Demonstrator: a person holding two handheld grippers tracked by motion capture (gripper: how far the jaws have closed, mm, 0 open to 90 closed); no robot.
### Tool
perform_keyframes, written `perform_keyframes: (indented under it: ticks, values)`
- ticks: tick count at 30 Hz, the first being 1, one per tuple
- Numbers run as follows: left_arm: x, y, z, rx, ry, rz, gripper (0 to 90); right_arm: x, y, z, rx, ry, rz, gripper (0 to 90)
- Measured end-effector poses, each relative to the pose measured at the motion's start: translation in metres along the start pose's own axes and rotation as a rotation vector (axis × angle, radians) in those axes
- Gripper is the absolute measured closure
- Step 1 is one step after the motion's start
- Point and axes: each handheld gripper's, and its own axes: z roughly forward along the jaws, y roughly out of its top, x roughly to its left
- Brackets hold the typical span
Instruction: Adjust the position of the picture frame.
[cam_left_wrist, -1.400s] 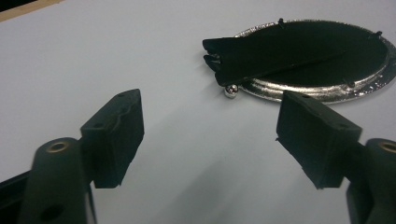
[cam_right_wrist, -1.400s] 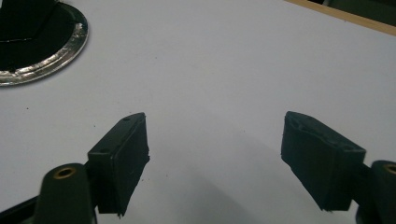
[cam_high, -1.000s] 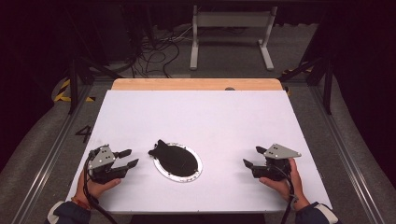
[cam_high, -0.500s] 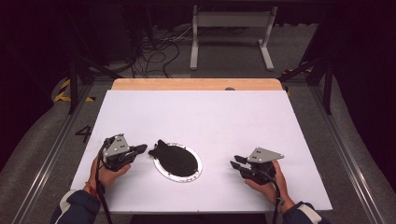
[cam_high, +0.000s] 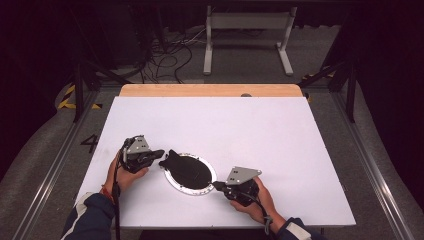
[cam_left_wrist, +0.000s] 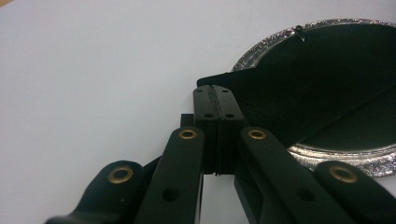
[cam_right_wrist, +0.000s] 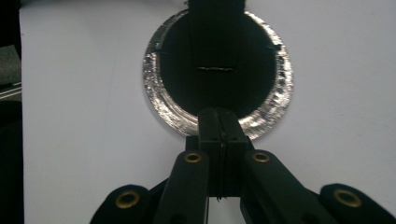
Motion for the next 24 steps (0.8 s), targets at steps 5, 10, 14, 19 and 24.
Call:
perform_keyframes:
  ticks: [5,10,14,19,24]
  values:
    - [0.002,-0.001,0.009,0.045,-0.015,0.002,90.0,0.013,0.007,0.018,0.029,0.034,-0.023,90.0]
    - [0.001,-0.002,0.009,0.061,-0.026,0.008,90.0,0.019,0.011,0.029,0.048,0.053,-0.041,90.0]
    - [0.002,-0.005,0.009,0.094,-0.023,0.006,90.0,0.021,0.012,0.031,0.051,0.053,-0.046,90.0]
    - [0.001,-0.006,0.010,0.099,-0.025,0.002,90.0,0.024,0.012,0.030,0.056,0.056,-0.055,90.0]
    - [0.002,-0.007,0.011,0.100,-0.032,-0.005,90.0,0.027,0.012,0.031,0.060,0.072,-0.063,90.0]
